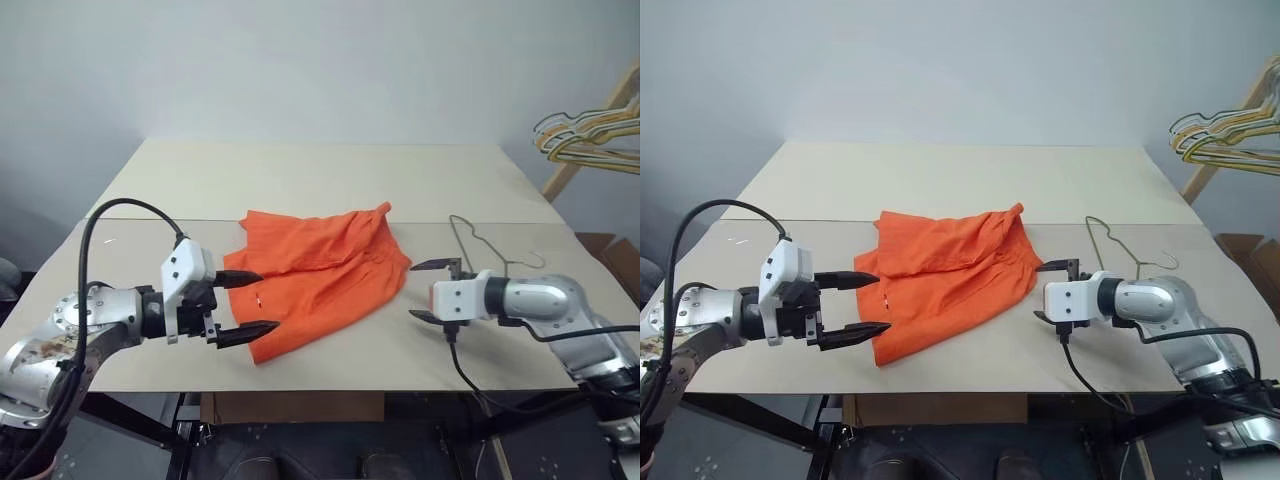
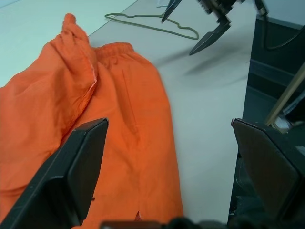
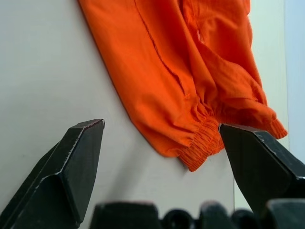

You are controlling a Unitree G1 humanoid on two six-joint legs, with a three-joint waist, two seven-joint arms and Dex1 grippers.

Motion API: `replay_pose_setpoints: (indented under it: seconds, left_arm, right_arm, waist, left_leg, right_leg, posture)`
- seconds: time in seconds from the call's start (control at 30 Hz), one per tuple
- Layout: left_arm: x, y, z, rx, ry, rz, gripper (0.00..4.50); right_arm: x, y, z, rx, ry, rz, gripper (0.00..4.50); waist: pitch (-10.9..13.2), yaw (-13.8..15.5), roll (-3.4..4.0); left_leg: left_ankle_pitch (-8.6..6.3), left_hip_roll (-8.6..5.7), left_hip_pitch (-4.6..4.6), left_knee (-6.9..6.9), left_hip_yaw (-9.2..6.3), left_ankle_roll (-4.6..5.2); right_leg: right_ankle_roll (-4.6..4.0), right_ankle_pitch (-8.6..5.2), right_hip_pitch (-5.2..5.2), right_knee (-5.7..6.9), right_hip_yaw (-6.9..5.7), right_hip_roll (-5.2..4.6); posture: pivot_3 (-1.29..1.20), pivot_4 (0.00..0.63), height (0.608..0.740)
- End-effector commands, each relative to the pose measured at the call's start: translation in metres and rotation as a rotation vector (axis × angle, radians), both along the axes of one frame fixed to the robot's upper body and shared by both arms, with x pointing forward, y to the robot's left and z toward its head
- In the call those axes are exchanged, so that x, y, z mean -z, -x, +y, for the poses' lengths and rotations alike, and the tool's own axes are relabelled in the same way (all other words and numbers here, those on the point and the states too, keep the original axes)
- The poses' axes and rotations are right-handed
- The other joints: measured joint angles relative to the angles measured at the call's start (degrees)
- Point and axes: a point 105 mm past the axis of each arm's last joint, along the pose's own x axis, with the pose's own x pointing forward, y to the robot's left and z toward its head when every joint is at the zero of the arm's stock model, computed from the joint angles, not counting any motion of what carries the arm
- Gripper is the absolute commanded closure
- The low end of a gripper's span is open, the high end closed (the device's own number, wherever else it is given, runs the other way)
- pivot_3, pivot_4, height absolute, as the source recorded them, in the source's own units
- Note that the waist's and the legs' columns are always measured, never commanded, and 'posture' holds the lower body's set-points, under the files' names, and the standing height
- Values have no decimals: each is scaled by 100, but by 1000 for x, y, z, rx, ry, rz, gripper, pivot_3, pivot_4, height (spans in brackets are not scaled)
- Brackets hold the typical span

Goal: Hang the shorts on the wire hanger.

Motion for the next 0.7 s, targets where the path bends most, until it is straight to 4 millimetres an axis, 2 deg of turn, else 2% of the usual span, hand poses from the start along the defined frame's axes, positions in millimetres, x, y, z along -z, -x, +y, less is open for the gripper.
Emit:
replay_pose_setpoints:
  seconds: [0.03, 0.13, 0.33, 0.53, 0.67, 0.7]
  left_arm:
    - [-3, 1, -6, 36, -11, -38, 0]
    - [0, 4, -9, 55, -23, -33, 0]
    - [2, 6, -10, 61, -36, -32, 0]
    - [2, 6, -9, 61, -44, -31, 0]
    - [4, 7, -9, 67, -56, -24, 0]
    - [6, 9, -9, 72, -69, -20, 0]
  right_arm:
    - [-1, -26, 4, 10, 63, -137, 53]
    - [7, -45, 5, 10, 137, -199, 53]
    - [21, -62, 12, -40, 223, -244, 53]
    - [25, -73, 33, -64, 188, -274, 53]
    - [31, -75, 36, -84, 202, -263, 53]
    - [32, -74, 37, -89, 201, -254, 215]
  waist:
    - [0, -55, 0]
    - [0, -93, 1]
    - [0, -114, 1]
    - [-2, -236, 1]
    - [-4, -303, 1]
    - [-5, -312, -1]
  left_leg:
    - [2, 0, 0, 0, -1, -3]
    - [18, 0, -1, -2, -1, -31]
    - [20, 0, -5, -2, 0, -33]
    - [23, 1, 2, -2, -2, -38]
    - [24, 2, 7, -2, -2, -40]
    - [24, 2, 8, -2, -2, -41]
  right_leg:
    - [-1, 0, 0, 2, 0, -1]
    - [0, 0, -3, 2, 0, -1]
    - [0, 0, -4, -2, 0, -2]
    - [0, 0, 1, 5, 1, -3]
    - [0, 0, 2, 10, 6, -2]
    - [0, 0, 3, 10, 6, -2]
  posture:
    - [-16, 0, 740]
    - [-15, 0, 740]
    - [-4, 0, 740]
    - [-2, 0, 740]
    - [6, 0, 740]
    - [7, 0, 740]
